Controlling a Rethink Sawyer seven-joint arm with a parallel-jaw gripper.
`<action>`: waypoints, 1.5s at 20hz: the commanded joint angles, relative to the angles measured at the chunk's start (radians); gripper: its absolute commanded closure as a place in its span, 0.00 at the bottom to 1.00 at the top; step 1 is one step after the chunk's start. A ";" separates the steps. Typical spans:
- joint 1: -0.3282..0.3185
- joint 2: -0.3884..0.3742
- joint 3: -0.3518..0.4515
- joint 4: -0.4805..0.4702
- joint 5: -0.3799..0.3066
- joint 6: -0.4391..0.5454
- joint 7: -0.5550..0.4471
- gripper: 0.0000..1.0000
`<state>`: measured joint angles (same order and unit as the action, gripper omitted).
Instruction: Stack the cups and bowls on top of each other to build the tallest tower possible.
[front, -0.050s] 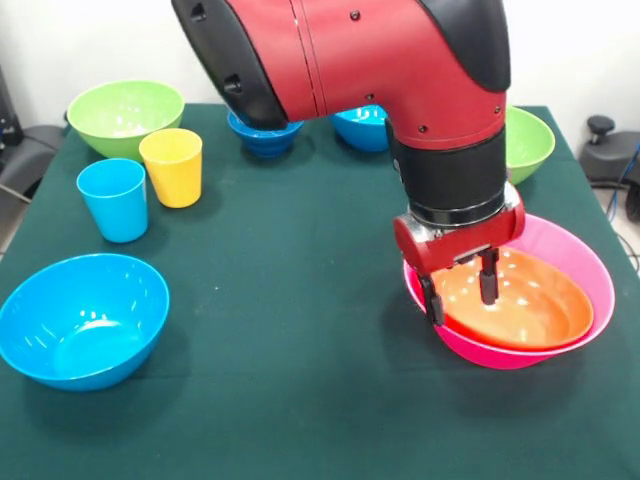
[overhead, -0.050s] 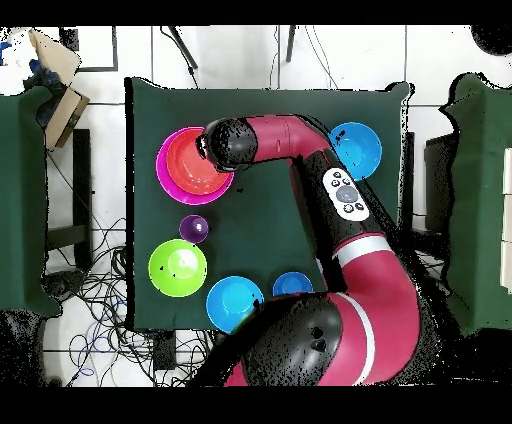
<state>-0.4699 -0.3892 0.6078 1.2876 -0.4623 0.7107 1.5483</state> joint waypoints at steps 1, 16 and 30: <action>-0.001 -0.116 -0.066 0.011 0.038 0.167 0.025 0.00; -0.078 -0.153 -0.056 0.037 -0.019 0.201 -0.168 0.00; -0.217 -0.069 0.022 -0.030 -0.142 0.285 -0.513 0.00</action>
<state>-0.6531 -0.5365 0.6028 1.2854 -0.4887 0.8388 1.5015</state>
